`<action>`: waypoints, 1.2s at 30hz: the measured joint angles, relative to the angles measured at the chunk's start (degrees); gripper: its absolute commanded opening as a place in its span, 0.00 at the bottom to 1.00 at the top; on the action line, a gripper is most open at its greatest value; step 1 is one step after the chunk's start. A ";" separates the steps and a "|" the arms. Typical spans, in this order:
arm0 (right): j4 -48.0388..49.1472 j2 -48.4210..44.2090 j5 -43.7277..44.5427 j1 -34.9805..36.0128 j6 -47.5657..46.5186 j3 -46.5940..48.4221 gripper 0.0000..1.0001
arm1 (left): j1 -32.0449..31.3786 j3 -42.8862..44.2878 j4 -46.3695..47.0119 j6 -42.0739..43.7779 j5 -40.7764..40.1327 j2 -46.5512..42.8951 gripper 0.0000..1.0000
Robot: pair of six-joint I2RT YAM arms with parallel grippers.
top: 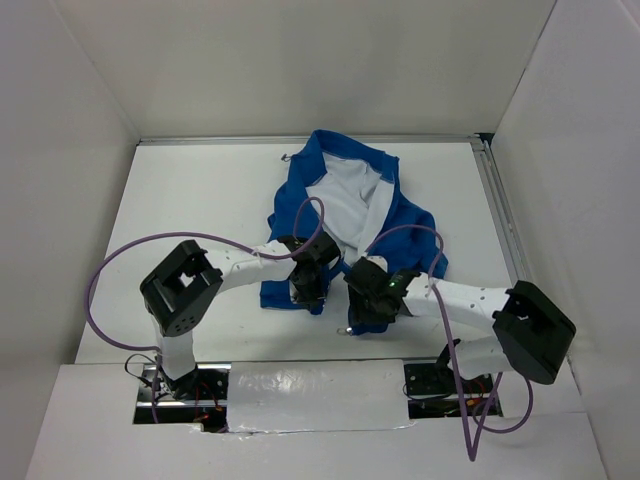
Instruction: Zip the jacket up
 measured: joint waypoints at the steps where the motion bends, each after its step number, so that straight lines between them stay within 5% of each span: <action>1: -0.24 0.70 0.37 0.15 0.11 0.44 0.59 | 0.00 0.00 -0.02 -0.02 -0.02 0.00 0.00; 13: -0.02 7.43 5.55 0.94 3.39 4.17 0.00 | -0.02 -0.11 -1.22 -0.04 -0.44 -0.83 0.00; 21: 2.05 1.64 5.40 1.16 3.02 1.75 0.00 | -0.22 -0.04 -1.90 0.92 -0.39 -5.05 0.00; 31: 18.03 -29.70 -1.07 -3.58 -0.07 -3.87 0.00 | -0.22 0.83 2.78 4.94 1.55 -19.52 0.00; 36: 20.00 -33.68 -2.49 -4.50 -1.07 -5.75 0.00 | -0.22 -1.01 8.00 4.92 2.54 -26.64 0.00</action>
